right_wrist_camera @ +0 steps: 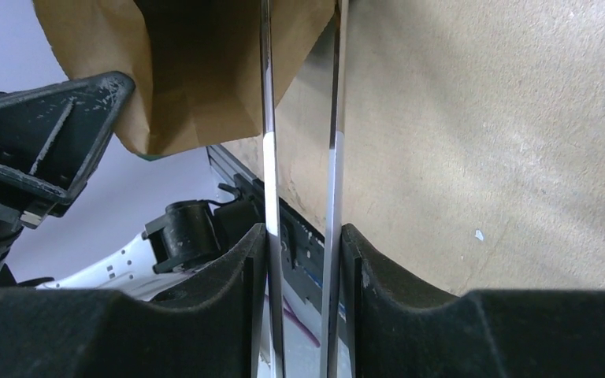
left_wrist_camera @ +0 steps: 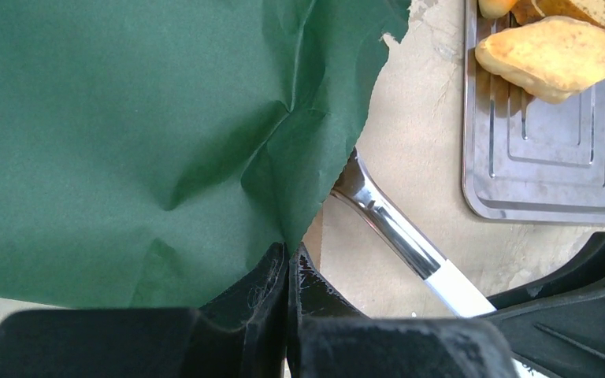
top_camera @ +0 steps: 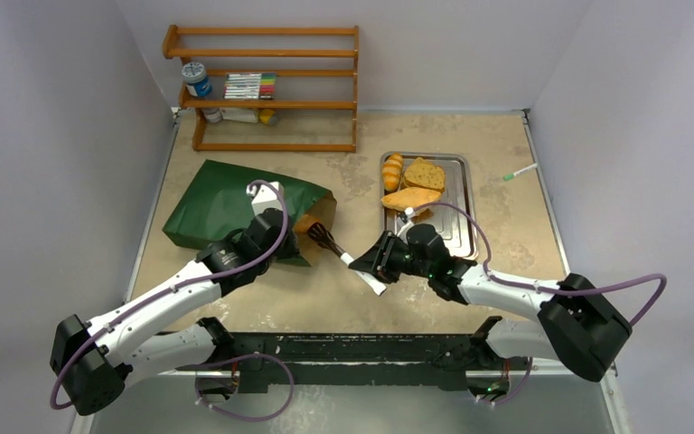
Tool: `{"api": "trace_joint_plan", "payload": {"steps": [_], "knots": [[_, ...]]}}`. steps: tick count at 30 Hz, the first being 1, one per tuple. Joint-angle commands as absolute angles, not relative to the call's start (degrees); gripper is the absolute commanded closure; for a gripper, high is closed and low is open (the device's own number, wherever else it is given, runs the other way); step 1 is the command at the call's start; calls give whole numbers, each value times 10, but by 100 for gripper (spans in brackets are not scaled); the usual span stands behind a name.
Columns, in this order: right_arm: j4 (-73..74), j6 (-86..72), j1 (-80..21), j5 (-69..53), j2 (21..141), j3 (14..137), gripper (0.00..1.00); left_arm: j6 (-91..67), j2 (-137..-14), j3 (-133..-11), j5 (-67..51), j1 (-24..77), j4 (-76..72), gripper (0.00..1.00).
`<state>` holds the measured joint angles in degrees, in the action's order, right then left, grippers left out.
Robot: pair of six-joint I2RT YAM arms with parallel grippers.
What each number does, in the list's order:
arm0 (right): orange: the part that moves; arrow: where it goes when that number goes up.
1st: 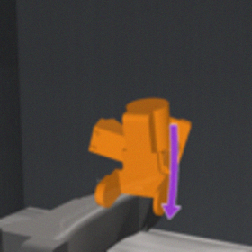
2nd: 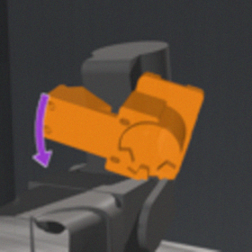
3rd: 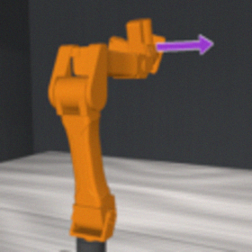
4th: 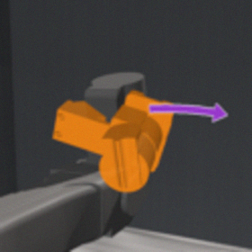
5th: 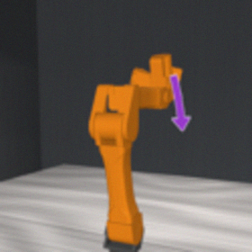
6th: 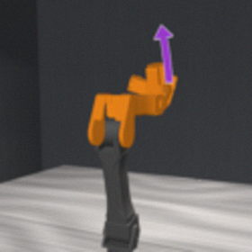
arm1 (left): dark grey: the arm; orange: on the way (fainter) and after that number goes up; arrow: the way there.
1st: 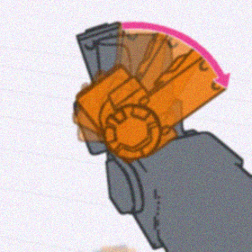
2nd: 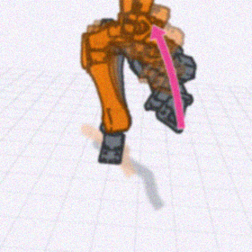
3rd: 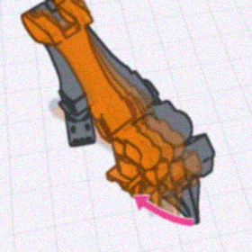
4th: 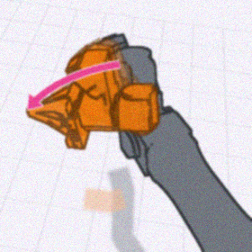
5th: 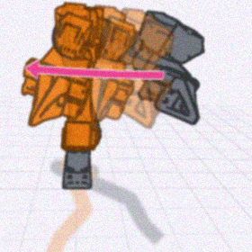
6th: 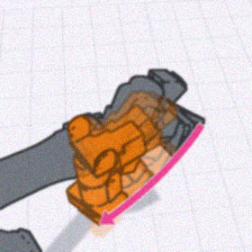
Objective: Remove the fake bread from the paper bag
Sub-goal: Take out the fake bread from the paper bag.
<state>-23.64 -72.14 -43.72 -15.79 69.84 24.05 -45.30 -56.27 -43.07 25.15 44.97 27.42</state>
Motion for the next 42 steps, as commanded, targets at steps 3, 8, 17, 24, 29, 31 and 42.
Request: {"api": "trace_joint_plan", "payload": {"steps": [3, 8, 17, 24, 29, 31, 42], "knots": [[-307, -732, -427, -190, 720, 250, 61, -444, -545, -422, 237, 448, 237, 100], [-329, -736, -420, -200, 742, 258, 61, -440, -545, -420, 234, 449, 234, 100], [-369, -735, -410, -223, 790, 273, 61, -434, -543, -414, 224, 451, 232, 100], [-394, -730, -404, -245, 835, 294, 60, -422, -545, -420, 222, 451, 243, 100], [-413, -732, -399, -261, 860, 305, 60, -422, -538, -416, 221, 451, 247, 100], [-421, -739, -398, -273, 869, 306, 60, -421, -537, -416, 223, 451, 250, 100], [-426, -757, -398, -308, 845, 279, 60, -408, -554, -423, 235, 451, 235, 100]]}}
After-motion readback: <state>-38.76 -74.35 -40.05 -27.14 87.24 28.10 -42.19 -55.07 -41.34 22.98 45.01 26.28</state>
